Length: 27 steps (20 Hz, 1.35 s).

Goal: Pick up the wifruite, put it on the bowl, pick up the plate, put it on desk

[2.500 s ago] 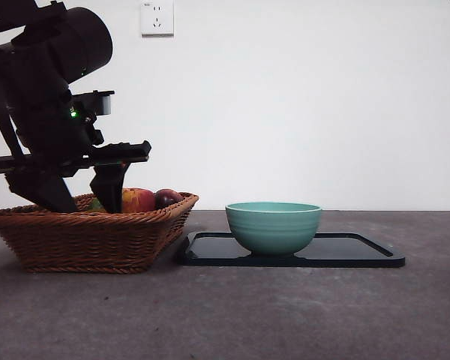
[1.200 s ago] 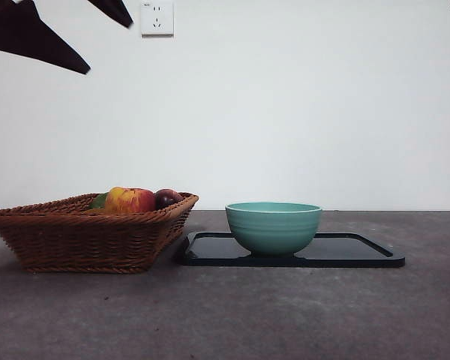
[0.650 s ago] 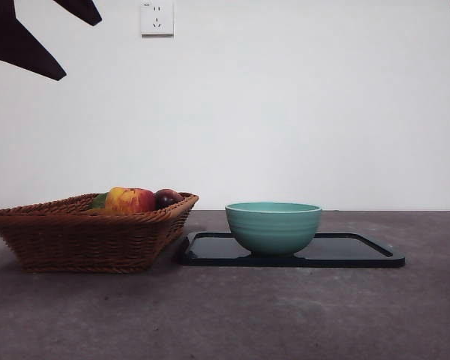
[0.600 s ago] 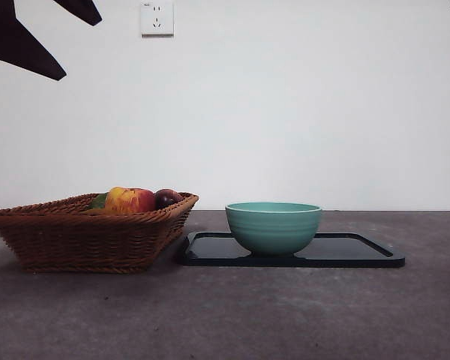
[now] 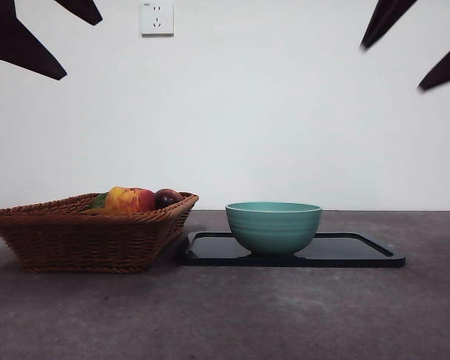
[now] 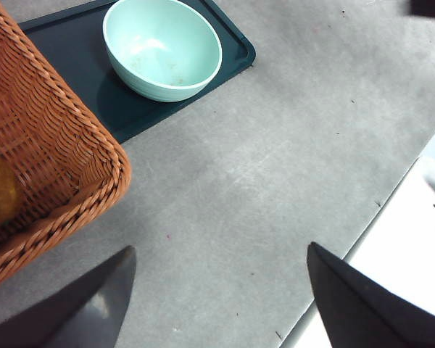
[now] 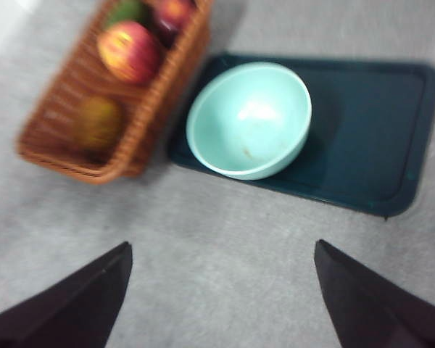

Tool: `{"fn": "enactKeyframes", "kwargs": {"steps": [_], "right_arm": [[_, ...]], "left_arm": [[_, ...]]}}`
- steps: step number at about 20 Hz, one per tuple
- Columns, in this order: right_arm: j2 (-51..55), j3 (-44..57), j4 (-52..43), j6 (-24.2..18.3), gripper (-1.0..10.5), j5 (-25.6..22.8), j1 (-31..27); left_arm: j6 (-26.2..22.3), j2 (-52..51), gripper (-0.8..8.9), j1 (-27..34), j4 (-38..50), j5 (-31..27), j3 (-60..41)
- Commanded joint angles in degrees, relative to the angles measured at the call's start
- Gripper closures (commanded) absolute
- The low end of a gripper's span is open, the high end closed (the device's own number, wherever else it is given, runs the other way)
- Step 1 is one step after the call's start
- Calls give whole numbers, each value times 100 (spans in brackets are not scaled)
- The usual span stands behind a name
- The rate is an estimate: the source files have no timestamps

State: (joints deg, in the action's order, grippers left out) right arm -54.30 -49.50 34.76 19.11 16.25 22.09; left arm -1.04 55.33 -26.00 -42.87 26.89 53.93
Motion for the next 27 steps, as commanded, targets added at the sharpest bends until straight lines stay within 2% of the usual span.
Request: {"fn": "enactKeyframes", "kwargs": {"steps": [1,5,10,12,19,27], "right_arm": [[-702,-271,-291,103,543,-22,17],[-1902,-741,-649,4,543,-50,15],[-3145,-1550,-649,-271,545,-383,15],[-3532,-1827,-647,-352,547,-570,15],[-4625,-2140,-988,-459,593,-588,15],[-4942,-2140,-1276,-520,940,-754,17]], "left_arm": [[-111,39,440,-28,63,15,44],[-133,39,440,-28,46,15,44],[-133,39,440,-28,46,15,44],[-133,39,440,-28,48,13,44],[-136,39,440,-28,44,13,44],[-133,39,440,-28,37,13,44]]}}
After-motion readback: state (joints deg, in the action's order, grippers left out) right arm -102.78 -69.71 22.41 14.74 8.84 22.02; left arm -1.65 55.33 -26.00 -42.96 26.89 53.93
